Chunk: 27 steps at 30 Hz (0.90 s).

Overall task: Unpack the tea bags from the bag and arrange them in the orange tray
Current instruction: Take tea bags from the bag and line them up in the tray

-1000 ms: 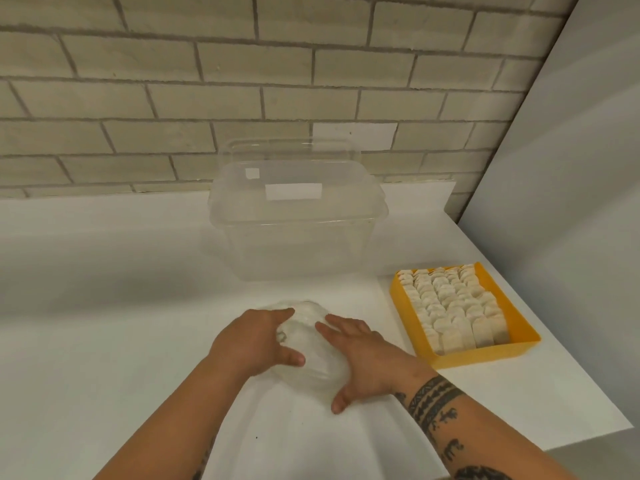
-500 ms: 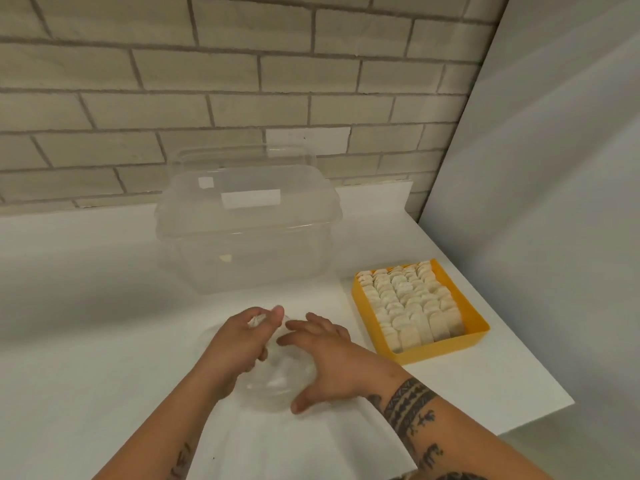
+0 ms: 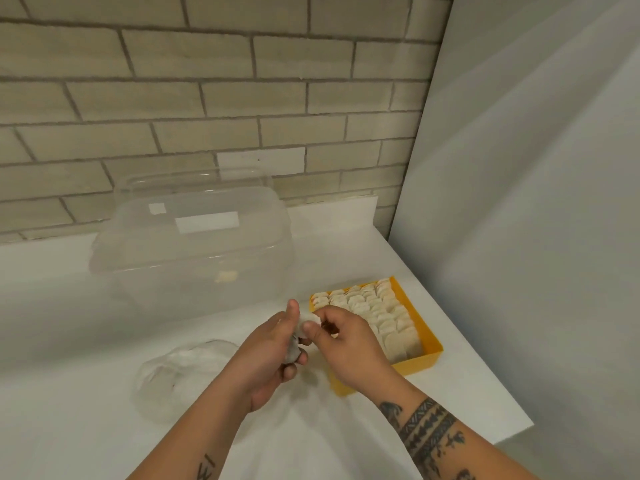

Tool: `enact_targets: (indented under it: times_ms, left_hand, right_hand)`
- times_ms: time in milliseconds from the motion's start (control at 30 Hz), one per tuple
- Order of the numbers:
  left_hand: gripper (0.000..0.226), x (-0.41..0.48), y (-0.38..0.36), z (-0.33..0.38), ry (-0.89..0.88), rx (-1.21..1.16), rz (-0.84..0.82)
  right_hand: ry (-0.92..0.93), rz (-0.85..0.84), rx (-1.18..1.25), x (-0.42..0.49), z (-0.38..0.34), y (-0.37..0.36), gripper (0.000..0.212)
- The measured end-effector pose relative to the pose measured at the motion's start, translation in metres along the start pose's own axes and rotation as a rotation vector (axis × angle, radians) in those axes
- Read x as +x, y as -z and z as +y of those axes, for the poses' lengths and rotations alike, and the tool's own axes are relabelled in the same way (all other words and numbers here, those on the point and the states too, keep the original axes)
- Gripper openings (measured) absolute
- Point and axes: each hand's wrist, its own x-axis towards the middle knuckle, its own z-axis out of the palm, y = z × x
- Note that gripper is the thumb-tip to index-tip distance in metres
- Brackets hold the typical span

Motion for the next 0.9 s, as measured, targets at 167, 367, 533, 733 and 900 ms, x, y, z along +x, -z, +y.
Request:
enact_targets:
  times_ms: [167, 367, 533, 733, 900]
  left_hand:
    - [0.022, 0.014, -0.032, 0.001, -0.160, 0.126, 0.117]
    - [0.007, 0.028, -0.068, -0.001, -0.271, 0.125, 0.179]
    - [0.022, 0.033, -0.096, -0.004, -0.306, 0.083, 0.302]
    - [0.014, 0.032, -0.106, -0.005, -0.315, 0.101, 0.302]
    - [0.016, 0.036, -0.102, -0.007, -0.304, 0.213, 0.317]
  right_hand:
    - [-0.041, -0.008, -0.016, 0.011, 0.010, 0.047, 0.019]
    - [0.005, -0.065, -0.059, 0.022, 0.019, 0.099, 0.006]
    - [-0.009, 0.021, 0.159, 0.025, 0.031, 0.113, 0.017]
    - [0.007, 0.027, 0.088, 0.029, 0.041, 0.114, 0.001]
    - [0.040, -0.095, 0.049, 0.036, 0.042, 0.123, 0.009]
